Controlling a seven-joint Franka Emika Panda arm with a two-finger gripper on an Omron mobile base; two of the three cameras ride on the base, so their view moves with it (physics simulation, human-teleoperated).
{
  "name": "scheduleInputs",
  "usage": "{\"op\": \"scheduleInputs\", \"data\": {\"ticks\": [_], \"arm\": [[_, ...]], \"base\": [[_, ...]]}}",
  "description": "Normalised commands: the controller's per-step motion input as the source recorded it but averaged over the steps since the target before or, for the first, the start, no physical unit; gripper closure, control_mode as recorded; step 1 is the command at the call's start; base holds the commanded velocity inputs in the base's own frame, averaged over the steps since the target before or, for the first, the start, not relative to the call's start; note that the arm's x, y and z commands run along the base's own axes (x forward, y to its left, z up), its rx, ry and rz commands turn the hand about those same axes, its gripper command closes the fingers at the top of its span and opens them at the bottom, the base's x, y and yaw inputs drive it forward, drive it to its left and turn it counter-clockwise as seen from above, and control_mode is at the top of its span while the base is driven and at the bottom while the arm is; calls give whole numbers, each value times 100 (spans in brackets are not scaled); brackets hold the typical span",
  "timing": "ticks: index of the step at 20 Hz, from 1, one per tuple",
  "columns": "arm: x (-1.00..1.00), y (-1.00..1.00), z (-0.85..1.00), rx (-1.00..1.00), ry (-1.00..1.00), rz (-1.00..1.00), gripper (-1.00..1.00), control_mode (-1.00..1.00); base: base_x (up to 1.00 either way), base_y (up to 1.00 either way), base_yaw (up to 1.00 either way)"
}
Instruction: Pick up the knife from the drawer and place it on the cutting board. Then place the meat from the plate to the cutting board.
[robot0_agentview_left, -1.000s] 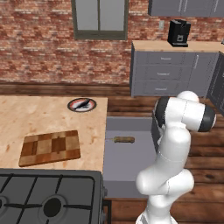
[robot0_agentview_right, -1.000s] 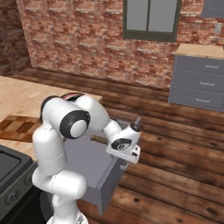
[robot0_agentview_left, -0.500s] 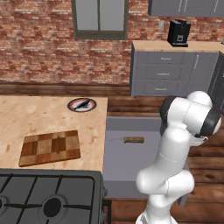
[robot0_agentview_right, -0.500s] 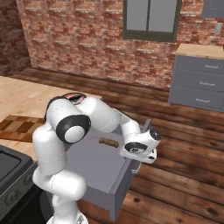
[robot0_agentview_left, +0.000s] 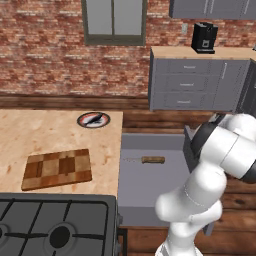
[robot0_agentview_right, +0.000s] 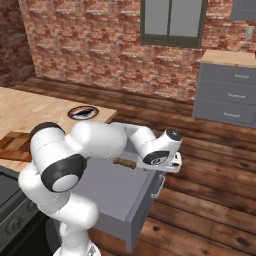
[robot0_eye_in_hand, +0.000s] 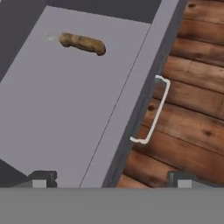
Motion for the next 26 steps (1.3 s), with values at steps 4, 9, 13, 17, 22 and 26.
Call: {"op": "scheduleInputs", "data": {"ticks": [4, 9, 13, 17, 22, 26], "arm": [[9, 31, 43, -10, 13, 0, -100, -100], [2, 22, 18, -3, 16, 0, -100, -100], [0, 16, 1, 0, 10, -1, -100, -100], [5, 18, 4, 0, 12, -9, -100, -100], [7, 20, 2, 0, 6, -18, -100, -100], [4, 28, 0, 0, 0, -24, -100, -100]], "base": [[0, 0, 0], [0, 0, 0], [0, 0, 0], [0, 0, 0], [0, 0, 0], [0, 0, 0]]}}
